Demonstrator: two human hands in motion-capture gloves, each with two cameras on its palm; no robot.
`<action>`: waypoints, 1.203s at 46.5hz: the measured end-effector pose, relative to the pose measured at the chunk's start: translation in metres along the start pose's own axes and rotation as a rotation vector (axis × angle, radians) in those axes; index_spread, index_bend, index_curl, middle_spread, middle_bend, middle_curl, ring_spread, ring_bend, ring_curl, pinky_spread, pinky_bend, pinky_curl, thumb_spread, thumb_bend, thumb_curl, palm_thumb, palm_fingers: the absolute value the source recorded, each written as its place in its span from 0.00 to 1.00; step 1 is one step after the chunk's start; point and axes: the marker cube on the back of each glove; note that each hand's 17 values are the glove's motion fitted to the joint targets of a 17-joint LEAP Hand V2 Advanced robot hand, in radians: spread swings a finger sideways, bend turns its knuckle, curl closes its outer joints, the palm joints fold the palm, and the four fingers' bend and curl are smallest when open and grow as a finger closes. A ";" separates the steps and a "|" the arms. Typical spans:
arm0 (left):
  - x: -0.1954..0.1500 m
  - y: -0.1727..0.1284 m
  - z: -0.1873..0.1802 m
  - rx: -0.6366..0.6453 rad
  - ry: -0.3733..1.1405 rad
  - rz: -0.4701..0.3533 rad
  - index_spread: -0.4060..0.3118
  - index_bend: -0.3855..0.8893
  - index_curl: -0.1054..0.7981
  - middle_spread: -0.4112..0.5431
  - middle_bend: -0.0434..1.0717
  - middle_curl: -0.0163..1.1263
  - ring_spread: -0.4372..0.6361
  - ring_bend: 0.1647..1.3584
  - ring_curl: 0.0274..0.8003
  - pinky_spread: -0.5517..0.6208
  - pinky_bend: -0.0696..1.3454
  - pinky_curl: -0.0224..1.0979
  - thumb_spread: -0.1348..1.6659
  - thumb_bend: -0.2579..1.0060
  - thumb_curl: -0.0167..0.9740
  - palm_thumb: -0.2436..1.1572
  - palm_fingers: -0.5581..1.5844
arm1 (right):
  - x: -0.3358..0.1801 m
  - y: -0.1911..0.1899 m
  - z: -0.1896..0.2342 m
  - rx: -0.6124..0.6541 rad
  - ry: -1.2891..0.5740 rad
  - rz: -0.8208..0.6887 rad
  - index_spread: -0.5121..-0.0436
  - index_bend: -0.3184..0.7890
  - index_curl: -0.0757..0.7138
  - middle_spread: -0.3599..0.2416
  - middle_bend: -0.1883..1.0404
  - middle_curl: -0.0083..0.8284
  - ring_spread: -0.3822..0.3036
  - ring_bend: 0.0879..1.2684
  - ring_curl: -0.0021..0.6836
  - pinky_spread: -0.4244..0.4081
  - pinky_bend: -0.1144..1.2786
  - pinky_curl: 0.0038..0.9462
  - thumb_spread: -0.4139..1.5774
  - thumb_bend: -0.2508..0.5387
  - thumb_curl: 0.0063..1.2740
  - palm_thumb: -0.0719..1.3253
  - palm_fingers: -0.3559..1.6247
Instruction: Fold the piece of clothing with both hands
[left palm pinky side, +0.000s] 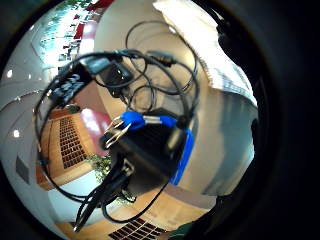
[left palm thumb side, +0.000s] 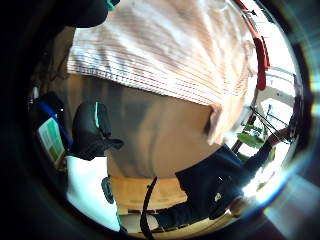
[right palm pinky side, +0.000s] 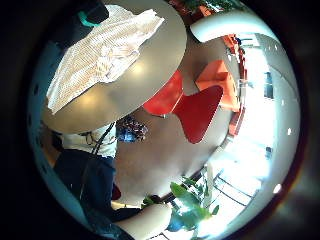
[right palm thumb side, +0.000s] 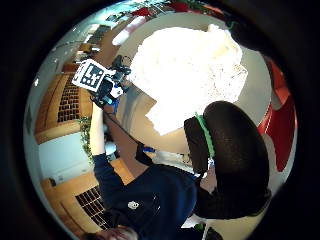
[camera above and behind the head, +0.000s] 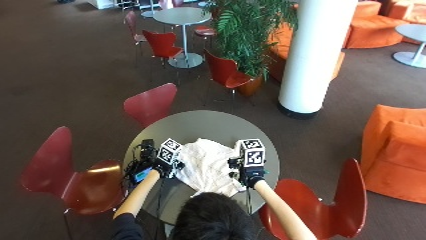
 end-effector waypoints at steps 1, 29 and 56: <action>0.000 -0.001 0.003 -0.014 -0.006 -0.004 0.26 0.44 0.56 0.24 0.17 0.25 0.34 0.16 0.36 0.41 0.28 0.32 0.61 0.25 0.45 0.70 0.55 | 0.000 -0.006 0.002 0.045 -0.003 -0.026 0.43 0.43 0.48 0.51 0.30 0.38 0.60 0.18 0.41 0.66 0.35 0.33 0.89 0.49 0.19 0.38 0.40; 0.021 -0.006 0.025 0.095 0.113 0.080 0.21 0.44 0.57 0.16 0.31 0.38 0.15 0.12 0.41 0.22 0.28 0.35 0.62 0.19 0.56 0.80 0.79 | -0.014 -0.028 0.025 0.048 -0.053 -0.076 0.43 0.42 0.49 0.52 0.30 0.41 0.59 0.20 0.47 0.64 0.34 0.35 0.89 0.41 0.22 0.44 0.40; 0.015 -0.005 -0.010 0.179 0.012 0.102 0.19 0.44 0.63 0.13 0.32 0.46 0.11 0.13 0.49 0.20 0.25 0.38 0.76 0.20 0.51 0.73 0.80 | -0.109 -0.004 0.114 -0.346 0.004 -0.027 0.81 0.34 0.32 0.55 0.33 0.51 0.39 0.41 0.62 0.44 0.49 0.42 0.76 0.29 0.27 0.47 0.44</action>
